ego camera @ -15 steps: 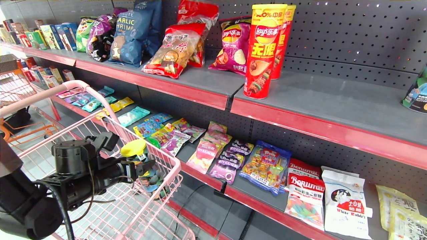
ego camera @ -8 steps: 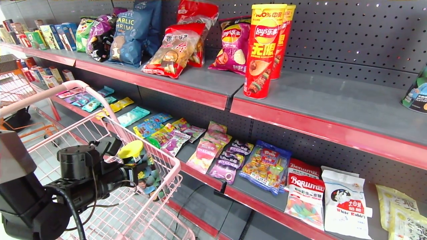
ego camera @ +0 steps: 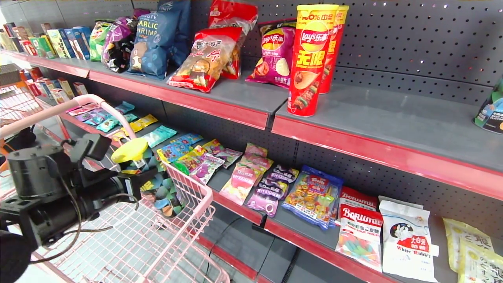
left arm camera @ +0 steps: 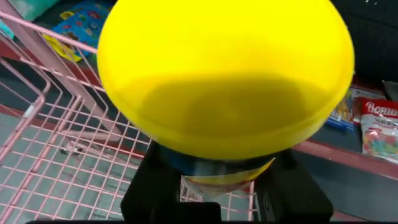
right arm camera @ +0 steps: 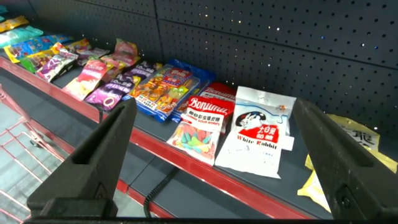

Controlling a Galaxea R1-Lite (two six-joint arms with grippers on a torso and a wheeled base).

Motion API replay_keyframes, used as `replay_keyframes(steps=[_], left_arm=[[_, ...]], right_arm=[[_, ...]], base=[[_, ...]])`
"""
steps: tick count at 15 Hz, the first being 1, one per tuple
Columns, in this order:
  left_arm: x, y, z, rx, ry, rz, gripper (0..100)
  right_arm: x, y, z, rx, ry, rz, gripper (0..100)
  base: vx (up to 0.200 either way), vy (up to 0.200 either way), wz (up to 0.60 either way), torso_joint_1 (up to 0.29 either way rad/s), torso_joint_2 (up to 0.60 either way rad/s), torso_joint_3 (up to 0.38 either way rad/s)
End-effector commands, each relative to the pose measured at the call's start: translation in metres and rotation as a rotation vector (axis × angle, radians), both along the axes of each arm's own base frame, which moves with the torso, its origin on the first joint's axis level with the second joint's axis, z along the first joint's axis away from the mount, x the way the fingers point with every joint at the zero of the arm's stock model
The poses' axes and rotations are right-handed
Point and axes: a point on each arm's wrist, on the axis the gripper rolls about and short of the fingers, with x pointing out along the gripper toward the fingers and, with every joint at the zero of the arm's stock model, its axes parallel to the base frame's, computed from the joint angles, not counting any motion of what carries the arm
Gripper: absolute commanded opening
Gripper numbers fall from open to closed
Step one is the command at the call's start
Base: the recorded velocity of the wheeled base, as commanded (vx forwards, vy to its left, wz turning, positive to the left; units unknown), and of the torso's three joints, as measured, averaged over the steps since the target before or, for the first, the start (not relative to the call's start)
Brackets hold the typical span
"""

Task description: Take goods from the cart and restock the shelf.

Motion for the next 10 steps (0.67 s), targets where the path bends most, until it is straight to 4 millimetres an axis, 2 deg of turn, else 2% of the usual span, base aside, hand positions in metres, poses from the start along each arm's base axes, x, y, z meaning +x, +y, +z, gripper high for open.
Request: replay_keyframes(steps=[1,2,4,5,6,7,10], left_arm=[[-0.046,0.007,0.098,-0.022,-0.213,0.01,0],[-0.067,0.008,0.118,-0.024,-0.22,0.006,0],[-0.111,0.012,0.135,-0.023,-0.227,0.004,0],[-0.133,0.014,0.137,-0.023,-0.233,-0.001,0],[-0.142,0.014,0.137,-0.023,-0.235,-0.003,0],[-0.163,0.017,0.133,-0.021,-0.221,0.003,0],[-0.202,0.02,0.121,-0.01,-0.165,0.009,0]], right_arm=[[0.0,0.0,0.0,0.0,0.0,0.0,100],[0.0,0.0,0.0,0.0,0.0,0.0,100],[0.0,0.0,0.0,0.002,0.0,0.0,100],[0.0,0.0,0.0,0.002,0.0,0.0,100],[0.0,0.0,0.0,0.002,0.0,0.0,100],[0.0,0.0,0.0,0.002,0.0,0.0,100],[0.0,0.0,0.0,0.002,0.0,0.0,100]], base=[[0.0,0.0,0.0,0.0,0.0,0.0],[0.0,0.0,0.0,0.0,0.0,0.0],[0.0,0.0,0.0,0.0,0.0,0.0],[0.0,0.0,0.0,0.032,-0.09,-0.071],[0.0,0.0,0.0,0.095,-0.28,-0.183],[0.0,0.0,0.0,0.115,-0.39,-0.251],[0.0,0.0,0.0,0.17,-0.49,-0.318]])
